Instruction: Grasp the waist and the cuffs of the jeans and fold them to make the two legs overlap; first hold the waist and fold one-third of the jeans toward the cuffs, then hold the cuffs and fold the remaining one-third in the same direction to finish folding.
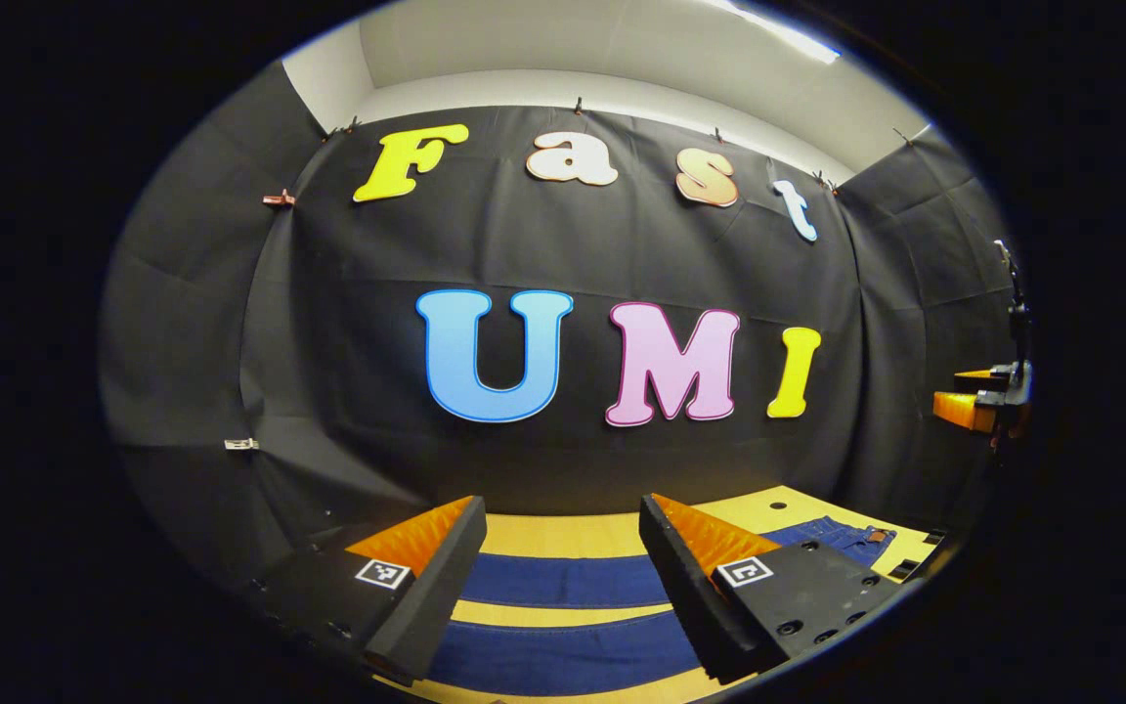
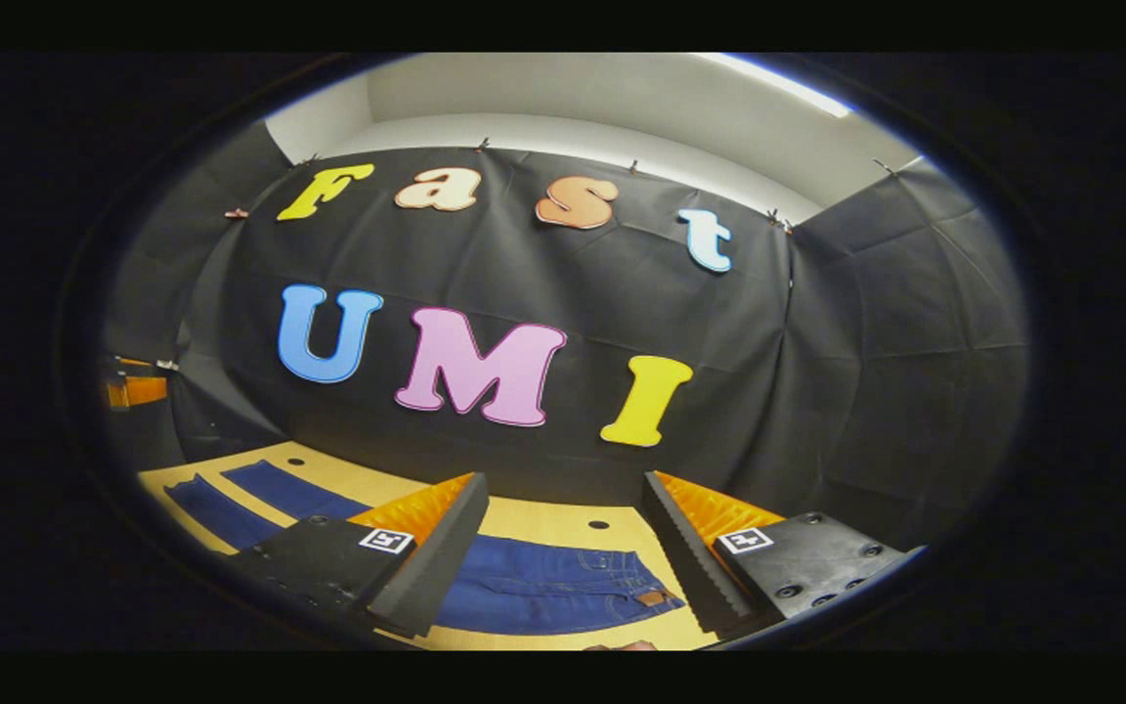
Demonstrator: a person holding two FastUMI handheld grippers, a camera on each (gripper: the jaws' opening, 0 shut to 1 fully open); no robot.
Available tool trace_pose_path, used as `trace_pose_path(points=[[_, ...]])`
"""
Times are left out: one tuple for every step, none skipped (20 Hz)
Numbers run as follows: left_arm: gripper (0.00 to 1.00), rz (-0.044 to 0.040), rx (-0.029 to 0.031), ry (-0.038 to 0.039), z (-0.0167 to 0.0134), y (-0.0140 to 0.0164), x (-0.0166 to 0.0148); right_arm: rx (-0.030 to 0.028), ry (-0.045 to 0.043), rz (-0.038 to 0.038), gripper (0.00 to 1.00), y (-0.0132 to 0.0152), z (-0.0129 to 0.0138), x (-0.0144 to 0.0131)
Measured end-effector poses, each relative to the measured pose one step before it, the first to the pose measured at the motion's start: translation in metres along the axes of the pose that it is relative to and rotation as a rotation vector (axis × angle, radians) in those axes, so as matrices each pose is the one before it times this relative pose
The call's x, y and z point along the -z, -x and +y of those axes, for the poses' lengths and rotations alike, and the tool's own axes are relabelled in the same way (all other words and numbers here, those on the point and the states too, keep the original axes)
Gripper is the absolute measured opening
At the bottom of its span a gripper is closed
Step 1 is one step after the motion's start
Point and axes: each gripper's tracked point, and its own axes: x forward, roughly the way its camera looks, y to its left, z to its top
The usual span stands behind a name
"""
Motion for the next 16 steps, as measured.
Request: trace_pose_path(points=[[0.98, 0.01455, -0.00267, 0.00286, 0.00665, 0.00085, 0.00431, 0.00080, 0.02872, -0.00313, 0.97, -0.00340, -0.00103, -0.00125], [0.98, 0.01728, 0.00337, 0.00606, 0.00639, 0.00149, 0.00682, -0.00238, 0.02393, -0.00503, 0.97, -0.00329, -0.00031, -0.00135], [0.98, 0.01986, 0.00786, -0.00073, 0.00671, 0.00085, 0.00573, -0.00732, 0.01500, -0.00934, 0.97, -0.00309, -0.00024, -0.00229], [0.98, 0.01822, 0.00512, -0.01413, 0.00738, 0.00066, 0.00615, -0.00946, 0.00896, -0.00378, 0.97, -0.00451, 0.00033, -0.00148], [0.98, 0.01654, 0.01349, -0.02644, 0.00766, -0.00006, 0.00473, -0.00744, 0.00613, 0.00293, 0.97, -0.00421, -0.00092, 0.00174], [0.98, 0.01422, 0.01490, -0.03118, 0.00586, -0.00079, 0.00781, -0.00040, 0.00738, 0.01366, 0.95, -0.00400, -0.00355, 0.00426], [0.98, 0.02539, 0.01983, -0.02472, 0.00397, -0.00116, 0.01005, -0.00107, 0.00506, 0.01756, 0.96, -0.00366, -0.00343, 0.00518], [0.98, 0.03481, 0.01144, -0.01913, 0.00402, -0.00107, 0.01469, -0.00827, -0.00037, 0.01636, 0.97, -0.00255, -0.00063, 0.00542], [0.98, 0.03309, 0.02290, -0.01586, 0.00113, -0.00214, 0.01424, -0.01591, -0.00155, 0.01413, 0.97, -0.00317, -0.00004, 0.00688], [0.98, 0.03397, 0.04706, -0.01454, -0.00483, -0.00164, 0.01422, -0.02399, 0.00477, 0.01690, 0.96, -0.00371, 0.00045, 0.00865], [0.98, 0.02400, 0.05496, -0.00574, -0.00708, -0.00133, 0.01077, -0.02563, 0.01240, 0.02124, 0.95, -0.00505, -0.00110, 0.01132], [0.98, 0.02102, 0.07775, -0.01185, -0.00985, -0.00350, 0.01364, -0.05076, 0.00057, 0.02094, 0.96, -0.00530, 0.00260, 0.01201], [0.99, 0.03062, 0.05808, -0.02081, -0.00655, -0.00404, 0.01236, -0.06805, -0.01736, -0.00034, 0.97, -0.00613, 0.00796, 0.00556], [0.98, 0.04881, 0.04887, -0.03516, -0.00196, -0.00347, 0.01671, -0.05382, -0.01033, 0.00770, 0.96, -0.00709, 0.00359, 0.00746], [0.98, 0.05708, 0.04225, -0.03944, 0.00093, -0.00320, 0.01706, -0.02942, 0.01086, 0.03247, 0.96, -0.00371, -0.00151, 0.01195], [0.98, 0.06345, 0.04976, -0.04319, 0.00013, -0.00639, 0.02067, -0.02453, 0.02005, 0.02646, 0.96, -0.00672, -0.00480, 0.01437]])
